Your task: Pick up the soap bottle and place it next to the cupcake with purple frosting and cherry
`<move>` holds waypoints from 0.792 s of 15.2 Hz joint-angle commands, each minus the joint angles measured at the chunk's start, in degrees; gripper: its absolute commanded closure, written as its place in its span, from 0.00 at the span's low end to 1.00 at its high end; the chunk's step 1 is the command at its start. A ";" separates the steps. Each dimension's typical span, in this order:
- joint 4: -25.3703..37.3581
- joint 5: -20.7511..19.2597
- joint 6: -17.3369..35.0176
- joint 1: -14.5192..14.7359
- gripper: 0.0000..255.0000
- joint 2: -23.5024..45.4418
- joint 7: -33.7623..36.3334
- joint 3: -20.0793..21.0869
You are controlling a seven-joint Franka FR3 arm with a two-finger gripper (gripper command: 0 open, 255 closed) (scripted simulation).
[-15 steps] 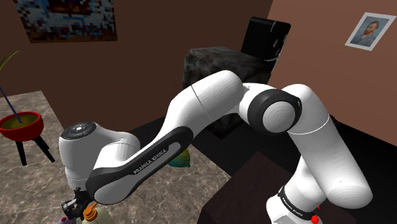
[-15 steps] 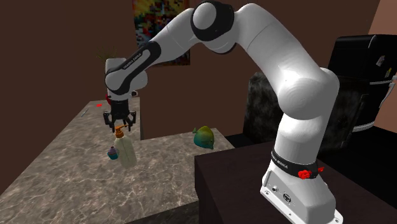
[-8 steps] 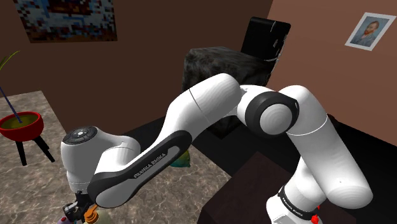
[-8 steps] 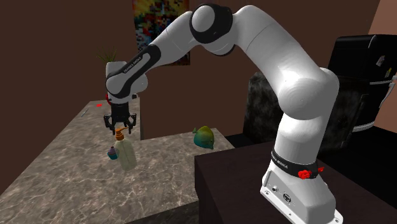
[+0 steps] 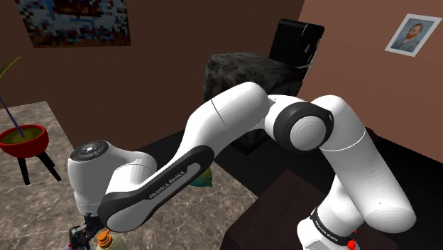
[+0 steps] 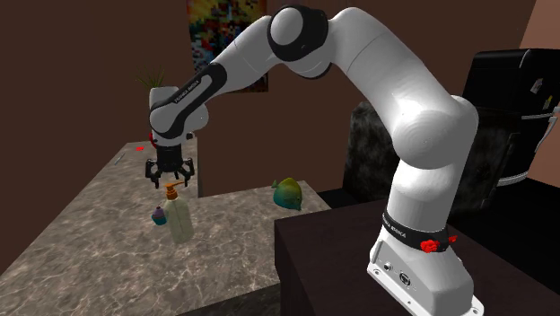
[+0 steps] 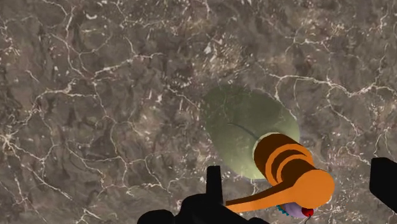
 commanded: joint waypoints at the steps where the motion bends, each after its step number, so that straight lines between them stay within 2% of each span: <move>1: -0.49 0.36 -0.94 -0.39 0.00 -1.42 -0.16 0.39; 4: -1.35 1.44 -3.80 -1.42 0.00 -5.14 -0.69 1.45; 12: -1.35 1.44 -3.80 -1.42 0.00 -5.14 -0.69 1.45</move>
